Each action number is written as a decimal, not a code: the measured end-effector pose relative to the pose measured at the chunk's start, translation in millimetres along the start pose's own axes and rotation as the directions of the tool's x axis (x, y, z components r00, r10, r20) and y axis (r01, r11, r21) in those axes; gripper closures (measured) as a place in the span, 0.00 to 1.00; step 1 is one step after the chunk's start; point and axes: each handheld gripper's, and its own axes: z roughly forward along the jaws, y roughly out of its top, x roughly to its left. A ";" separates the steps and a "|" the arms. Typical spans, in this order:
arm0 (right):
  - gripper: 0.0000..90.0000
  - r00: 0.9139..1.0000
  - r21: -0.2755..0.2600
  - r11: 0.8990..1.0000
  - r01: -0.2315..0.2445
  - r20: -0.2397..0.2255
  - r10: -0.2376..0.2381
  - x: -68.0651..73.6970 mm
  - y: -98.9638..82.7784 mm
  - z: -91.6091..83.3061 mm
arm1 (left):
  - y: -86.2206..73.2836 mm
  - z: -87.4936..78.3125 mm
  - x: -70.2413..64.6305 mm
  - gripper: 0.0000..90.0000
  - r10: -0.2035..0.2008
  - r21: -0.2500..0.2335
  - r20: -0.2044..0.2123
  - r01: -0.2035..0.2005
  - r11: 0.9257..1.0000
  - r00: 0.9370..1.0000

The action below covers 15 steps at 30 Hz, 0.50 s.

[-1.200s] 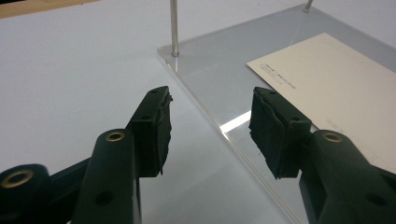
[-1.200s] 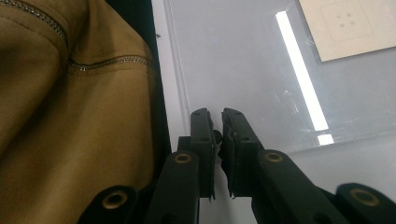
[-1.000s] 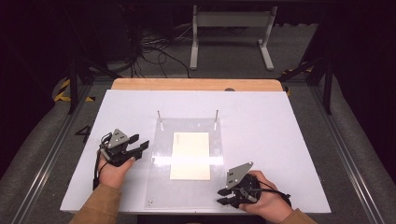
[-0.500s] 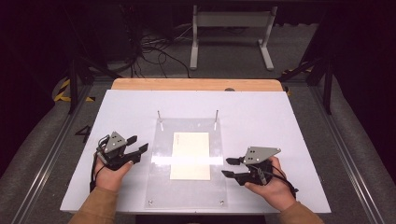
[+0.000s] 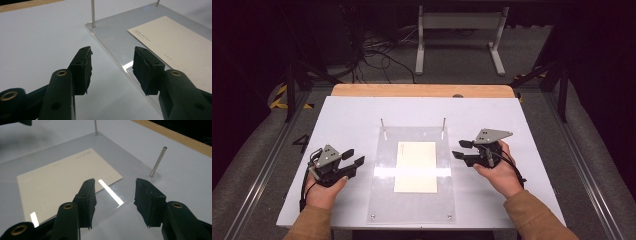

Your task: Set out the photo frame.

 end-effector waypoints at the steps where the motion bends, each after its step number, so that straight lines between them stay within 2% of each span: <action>1: 0.57 1.000 0.005 1.000 -0.002 0.006 0.002 -2.7 2.2 3.6 | -1.0 -1.3 -0.7 0.57 0.002 0.001 0.002 -0.002 1.000 1.000; 5: 0.59 1.000 -0.013 1.000 -0.001 0.028 0.001 -13.2 11.4 14.2 | -5.7 -6.7 -3.0 0.59 0.039 -0.003 -0.005 -0.039 0.999 0.999; 7: 0.60 0.998 -0.008 1.000 0.010 0.068 -0.009 -18.8 16.8 19.7 | -8.4 -9.7 -3.7 0.58 0.051 -0.016 -0.010 -0.051 0.999 0.999; 8: 0.60 0.997 -0.027 1.000 -0.001 0.082 0.004 -22.4 19.1 23.1 | -9.7 -11.8 -4.0 0.58 0.061 -0.021 -0.018 -0.061 0.998 0.998; 10: 0.61 0.995 -0.004 1.000 -0.015 0.100 0.015 -29.2 23.5 30.8 | -12.4 -16.0 -4.4 0.55 0.087 -0.032 -0.033 -0.088 0.996 0.996; 11: 0.63 0.995 -0.022 1.000 -0.016 0.095 0.018 -31.8 24.2 33.9 | -13.3 -17.4 -4.2 0.55 0.102 -0.044 -0.031 -0.103 0.994 0.994; 13: 0.66 0.996 -0.028 0.999 -0.016 0.093 0.019 -35.8 25.0 39.8 | -14.4 -19.1 -3.9 0.55 0.105 -0.046 -0.025 -0.106 0.993 0.994; 15: 0.67 0.995 -0.020 1.000 -0.015 0.100 0.017 -39.1 25.6 45.2 | -15.7 -19.9 -3.5 0.54 0.082 -0.031 -0.018 -0.082 0.996 0.997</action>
